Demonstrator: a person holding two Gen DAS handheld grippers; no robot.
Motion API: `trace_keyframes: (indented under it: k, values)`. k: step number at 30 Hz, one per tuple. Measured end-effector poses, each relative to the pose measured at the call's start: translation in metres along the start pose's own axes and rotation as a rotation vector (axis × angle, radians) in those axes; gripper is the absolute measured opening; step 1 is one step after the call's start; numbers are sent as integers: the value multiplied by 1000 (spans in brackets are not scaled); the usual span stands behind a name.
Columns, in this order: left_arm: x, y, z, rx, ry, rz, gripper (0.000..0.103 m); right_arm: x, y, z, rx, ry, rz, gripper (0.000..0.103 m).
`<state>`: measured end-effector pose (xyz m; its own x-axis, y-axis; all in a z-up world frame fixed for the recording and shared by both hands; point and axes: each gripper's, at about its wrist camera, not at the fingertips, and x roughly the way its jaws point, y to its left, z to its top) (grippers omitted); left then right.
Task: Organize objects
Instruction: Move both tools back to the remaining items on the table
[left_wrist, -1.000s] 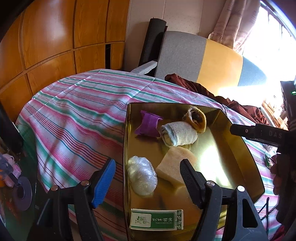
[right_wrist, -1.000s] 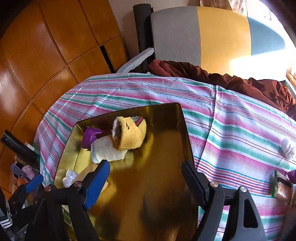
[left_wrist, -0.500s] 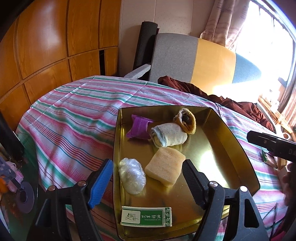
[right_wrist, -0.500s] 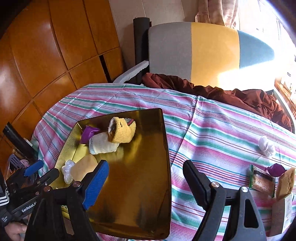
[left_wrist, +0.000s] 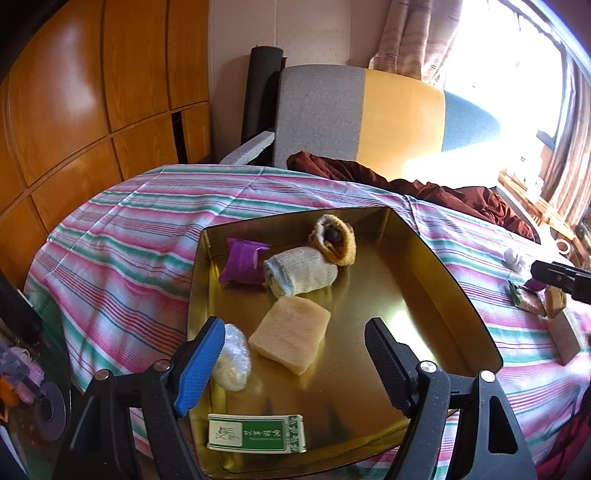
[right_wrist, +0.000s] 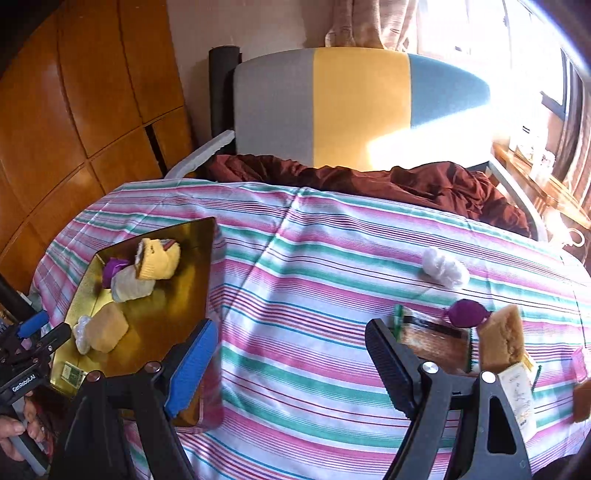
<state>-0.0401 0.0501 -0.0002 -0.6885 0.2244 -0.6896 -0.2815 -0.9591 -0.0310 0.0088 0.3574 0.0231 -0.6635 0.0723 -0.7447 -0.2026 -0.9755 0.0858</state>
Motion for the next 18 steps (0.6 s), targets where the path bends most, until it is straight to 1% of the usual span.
trace_keyframes:
  k: [6,11,15,17,18]
  values:
    - [3,-23,6,52,3,-28,79,-15,-60,1,73,-25,-108,84]
    - [4,-49,10,108,2,-68,79,-28,-120,0,188,-82,-202,84]
    - [2,-74,14,157,-2,-117,81,-36,-176,-9,338,-143,-294,85]
    - [2,-90,16,181,0,-147,81,-40,-206,-20,456,-166,-340,86]
    - [2,-98,17,193,1,-163,81,-41,-220,-28,527,-176,-345,86]
